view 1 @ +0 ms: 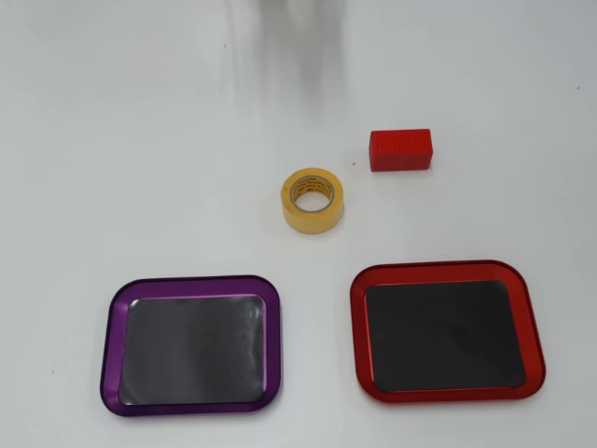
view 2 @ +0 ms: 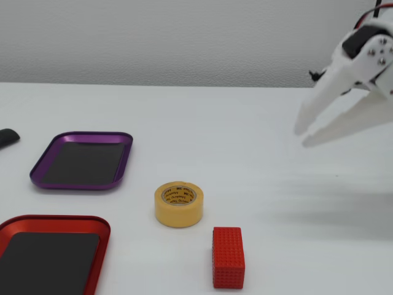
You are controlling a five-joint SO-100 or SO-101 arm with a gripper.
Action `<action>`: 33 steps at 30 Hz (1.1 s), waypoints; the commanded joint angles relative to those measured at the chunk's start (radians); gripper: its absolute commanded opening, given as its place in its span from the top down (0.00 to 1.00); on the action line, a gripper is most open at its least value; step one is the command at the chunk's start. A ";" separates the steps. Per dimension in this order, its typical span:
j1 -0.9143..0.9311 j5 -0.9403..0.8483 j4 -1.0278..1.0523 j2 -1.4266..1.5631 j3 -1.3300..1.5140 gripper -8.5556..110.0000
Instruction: Grasp a red block and put it in the left red dish.
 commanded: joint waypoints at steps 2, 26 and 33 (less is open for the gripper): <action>-0.006 0.002 -0.018 -0.454 -0.276 0.93; -0.402 0.184 -0.048 -1.264 -0.781 0.79; -0.408 0.186 -0.192 -1.264 -0.637 0.77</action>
